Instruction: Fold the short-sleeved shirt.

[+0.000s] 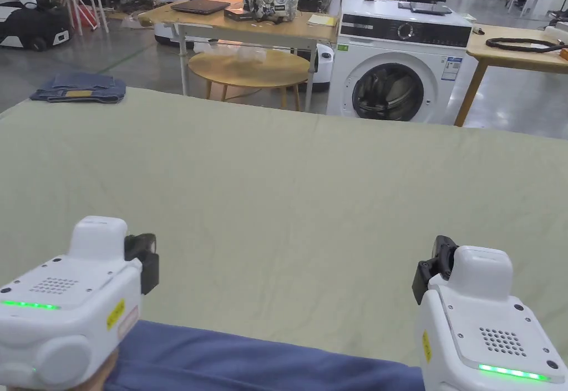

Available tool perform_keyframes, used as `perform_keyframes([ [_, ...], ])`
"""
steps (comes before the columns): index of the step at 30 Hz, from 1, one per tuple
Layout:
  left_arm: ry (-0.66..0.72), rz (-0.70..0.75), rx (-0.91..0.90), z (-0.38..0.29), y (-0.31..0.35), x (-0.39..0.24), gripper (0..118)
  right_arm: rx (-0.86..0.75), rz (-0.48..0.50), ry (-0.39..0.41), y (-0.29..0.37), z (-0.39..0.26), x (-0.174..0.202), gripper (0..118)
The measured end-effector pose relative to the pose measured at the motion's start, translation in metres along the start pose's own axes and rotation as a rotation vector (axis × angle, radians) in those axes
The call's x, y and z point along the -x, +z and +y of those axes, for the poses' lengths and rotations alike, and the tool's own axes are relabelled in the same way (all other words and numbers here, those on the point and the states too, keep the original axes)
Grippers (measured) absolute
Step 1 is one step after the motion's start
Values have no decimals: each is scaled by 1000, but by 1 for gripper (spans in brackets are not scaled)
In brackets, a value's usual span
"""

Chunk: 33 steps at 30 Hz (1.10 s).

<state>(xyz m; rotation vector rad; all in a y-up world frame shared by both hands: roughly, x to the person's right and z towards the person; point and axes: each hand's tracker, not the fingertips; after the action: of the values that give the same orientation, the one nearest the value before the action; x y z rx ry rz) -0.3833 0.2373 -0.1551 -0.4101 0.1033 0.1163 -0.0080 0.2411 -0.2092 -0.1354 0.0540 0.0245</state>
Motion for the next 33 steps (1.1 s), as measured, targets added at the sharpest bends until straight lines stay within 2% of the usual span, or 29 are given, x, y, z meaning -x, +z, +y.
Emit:
perform_keyframes([
  [8, 282, -201, 373, -29, -20, 101, 0, 17, 14, 11, -7, -5, 6, 0],
  [9, 298, -221, 406, -34, -24, 111, 4, 21, 17, 11, -8, -6, 7, 0],
  [15, 474, -332, 615, -59, -53, 161, 73, 57, 25, 18, -13, -14, 8, 0],
  [16, 484, -359, 639, -63, -58, 164, 74, 62, 27, 17, -13, -16, 8, 0],
  [21, 629, -532, 708, -83, -72, 152, 74, 95, 29, 15, -15, -23, 7, 0],
  [24, 733, -636, 693, -106, -95, 169, 74, 110, 32, 11, -15, -26, 5, 0],
  [28, 757, -713, 718, -114, -102, 145, 71, 118, 27, 2, -15, -27, 3, 0],
  [29, 730, -713, 707, -113, -101, 139, 63, 120, 24, 3, -15, -27, 2, 0],
  [32, 614, -623, 741, -114, -103, 124, 14, 125, 24, 0, -16, -28, 0, 0],
  [33, 606, -590, 753, -116, -104, 122, 9, 126, 24, 0, -16, -28, 0, 0],
])
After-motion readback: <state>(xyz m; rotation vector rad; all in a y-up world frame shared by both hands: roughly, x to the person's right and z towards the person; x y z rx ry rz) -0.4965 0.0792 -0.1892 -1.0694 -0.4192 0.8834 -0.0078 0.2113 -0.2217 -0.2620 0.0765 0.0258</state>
